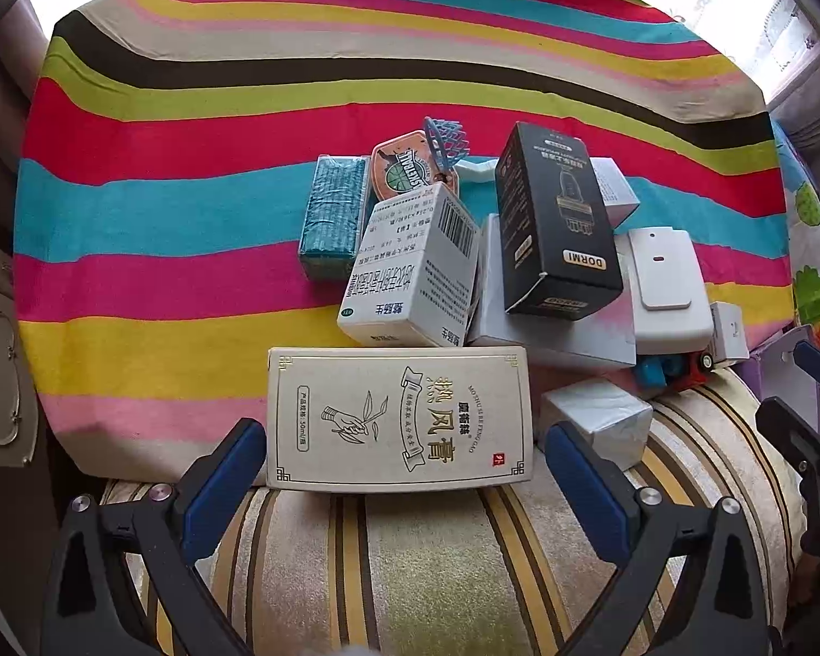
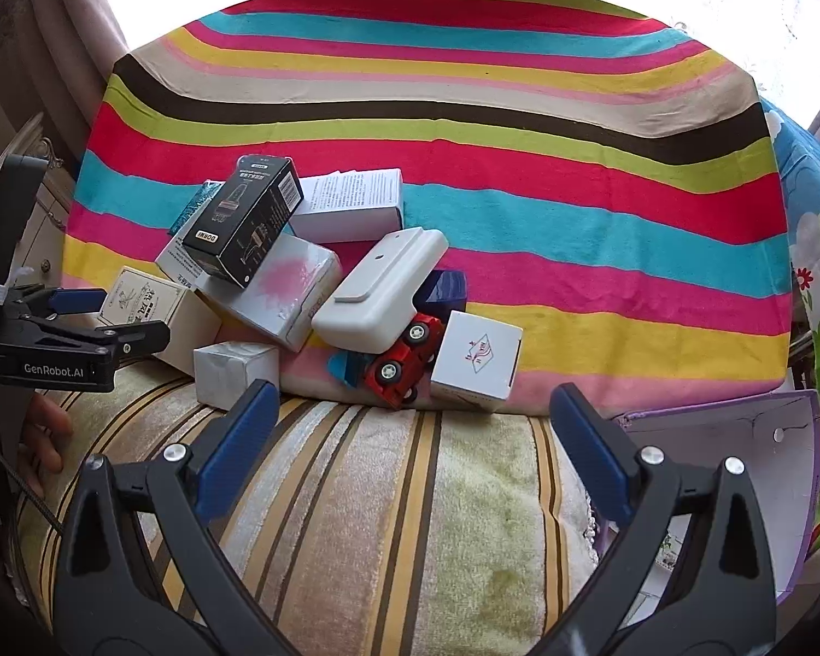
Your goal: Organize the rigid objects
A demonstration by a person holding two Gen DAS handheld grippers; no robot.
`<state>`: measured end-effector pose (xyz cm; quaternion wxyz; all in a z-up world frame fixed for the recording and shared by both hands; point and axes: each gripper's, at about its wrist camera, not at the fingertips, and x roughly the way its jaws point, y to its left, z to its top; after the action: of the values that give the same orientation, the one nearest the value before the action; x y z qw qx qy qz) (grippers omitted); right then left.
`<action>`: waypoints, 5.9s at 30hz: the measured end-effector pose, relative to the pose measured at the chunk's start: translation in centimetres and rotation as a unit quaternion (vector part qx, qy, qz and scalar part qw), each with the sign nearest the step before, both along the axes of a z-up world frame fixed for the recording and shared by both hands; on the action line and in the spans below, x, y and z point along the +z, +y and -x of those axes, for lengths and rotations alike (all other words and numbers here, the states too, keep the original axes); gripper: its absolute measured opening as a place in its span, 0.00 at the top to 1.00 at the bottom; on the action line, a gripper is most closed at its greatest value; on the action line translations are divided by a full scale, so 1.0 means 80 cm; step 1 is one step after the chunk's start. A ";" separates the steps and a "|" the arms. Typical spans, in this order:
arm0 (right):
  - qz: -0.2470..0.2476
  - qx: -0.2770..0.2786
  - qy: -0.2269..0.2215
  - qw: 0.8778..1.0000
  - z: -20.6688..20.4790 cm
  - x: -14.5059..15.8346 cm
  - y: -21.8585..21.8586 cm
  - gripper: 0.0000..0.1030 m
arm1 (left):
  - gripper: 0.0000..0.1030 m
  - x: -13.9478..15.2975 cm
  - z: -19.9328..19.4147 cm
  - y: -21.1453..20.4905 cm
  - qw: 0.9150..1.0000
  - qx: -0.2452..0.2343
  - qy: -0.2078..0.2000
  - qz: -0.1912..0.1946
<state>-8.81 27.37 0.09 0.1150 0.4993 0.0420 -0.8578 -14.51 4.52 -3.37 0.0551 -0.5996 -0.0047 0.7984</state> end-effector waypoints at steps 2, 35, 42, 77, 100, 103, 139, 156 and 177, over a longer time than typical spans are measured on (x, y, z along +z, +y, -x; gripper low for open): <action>0.001 0.002 -0.002 1.000 0.002 -0.001 -0.004 0.03 | 0.00 -0.007 0.004 -0.004 1.000 0.005 -0.014 -0.007; 0.006 0.011 0.011 1.000 0.080 0.002 -0.148 0.06 | 0.03 0.012 -0.025 -0.084 0.994 0.096 0.039 -0.031; -0.013 0.011 0.002 1.000 0.093 -0.016 -0.155 0.27 | 0.03 0.007 -0.023 -0.090 0.993 0.106 0.047 -0.037; 0.069 -0.045 0.052 0.995 -0.024 0.038 0.026 0.58 | 0.03 0.077 -0.061 0.069 0.984 -0.080 0.138 -0.077; 0.025 -0.163 0.042 0.985 -0.076 0.032 0.212 0.58 | 0.03 0.085 -0.075 0.215 0.969 -0.197 0.124 -0.083; 0.018 -0.184 0.039 0.982 -0.083 0.027 0.237 0.58 | 0.03 0.085 -0.078 0.239 0.965 -0.219 0.121 -0.081; 0.024 -0.260 0.039 0.965 -0.113 0.011 0.322 0.33 | 0.02 0.087 -0.058 0.376 0.941 -0.285 0.082 -0.161; 0.021 -0.198 0.035 0.979 -0.097 0.022 0.262 0.30 | 0.02 0.099 -0.066 0.289 0.946 -0.261 0.121 -0.152; 0.018 -0.086 0.020 0.996 -0.065 0.032 0.134 0.30 | 0.09 0.078 -0.057 0.105 0.973 -0.134 0.112 -0.152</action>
<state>-3.62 38.09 2.62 0.0493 0.4813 -0.0143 -0.8750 -9.96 12.91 2.84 0.2521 -0.4867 -0.0389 0.8355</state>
